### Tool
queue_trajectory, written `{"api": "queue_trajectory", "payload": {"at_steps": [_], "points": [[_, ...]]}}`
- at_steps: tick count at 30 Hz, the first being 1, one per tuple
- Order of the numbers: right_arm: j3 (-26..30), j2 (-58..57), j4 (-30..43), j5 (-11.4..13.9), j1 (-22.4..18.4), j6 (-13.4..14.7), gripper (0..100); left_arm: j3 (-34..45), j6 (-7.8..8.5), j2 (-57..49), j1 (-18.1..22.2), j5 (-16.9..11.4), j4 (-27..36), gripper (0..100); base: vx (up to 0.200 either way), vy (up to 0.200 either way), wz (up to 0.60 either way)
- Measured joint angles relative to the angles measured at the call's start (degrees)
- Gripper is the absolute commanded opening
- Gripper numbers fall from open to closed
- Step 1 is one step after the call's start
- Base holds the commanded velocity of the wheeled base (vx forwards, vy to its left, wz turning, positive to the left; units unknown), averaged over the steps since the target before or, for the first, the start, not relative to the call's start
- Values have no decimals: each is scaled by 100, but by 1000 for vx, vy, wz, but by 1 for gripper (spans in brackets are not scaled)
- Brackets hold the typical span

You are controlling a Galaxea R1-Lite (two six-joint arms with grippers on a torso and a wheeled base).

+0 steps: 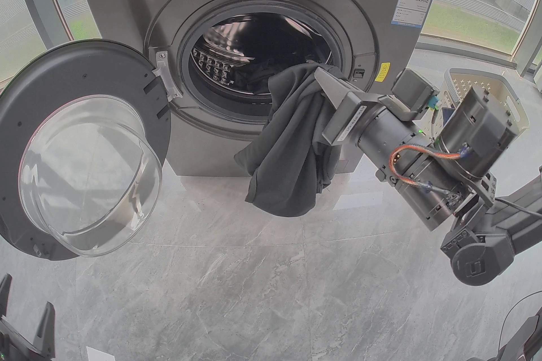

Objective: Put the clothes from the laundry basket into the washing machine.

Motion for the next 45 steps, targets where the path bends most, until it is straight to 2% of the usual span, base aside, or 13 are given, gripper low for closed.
{"api": "queue_trajectory", "payload": {"at_steps": [2, 5, 11, 14, 17, 22, 26, 31, 38, 45], "points": [[-113, 89, 0, 2, -4, -2, 0, -256, -13, 77, 6, -246, -22, 100, 0, 0, 0], [-313, 238, -2, 11, -4, -5, 0, -496, -61, 357, -2, -886, -33, 100, 0, 0, 0], [-578, 433, 6, 24, -26, -7, 0, -510, -306, 1449, -68, -1831, -488, 100, 0, 0, 0], [-652, 499, 22, 29, -59, -11, 0, -469, -379, 2182, -132, -2157, -1011, 100, 0, 0, 0], [-705, 546, 55, 24, -89, -13, 0, -450, -401, 2971, -233, -2350, -1648, 100, 0, 0, 0], [-766, 601, 134, 2, -130, -7, 0, -439, -394, 4339, -495, -2486, -2798, 100, 0, 0, 0], [-811, 629, 213, -17, -163, 4, 0, -455, -355, 5487, -759, -2471, -3684, 100, 0, 0, 0], [-868, 638, 327, -33, -199, 69, 0, -585, -344, 6778, -1217, -2420, -4462, 100, 0, 0, 0], [-948, 595, 449, -33, -224, 138, 0, -1111, -453, 8004, -2003, -2348, -4823, 100, 0, 0, 0], [-1176, 540, 707, -41, -194, 154, 0, -1610, -568, 8770, -2209, -2328, -4881, 100, 0, 0, 0]]}}
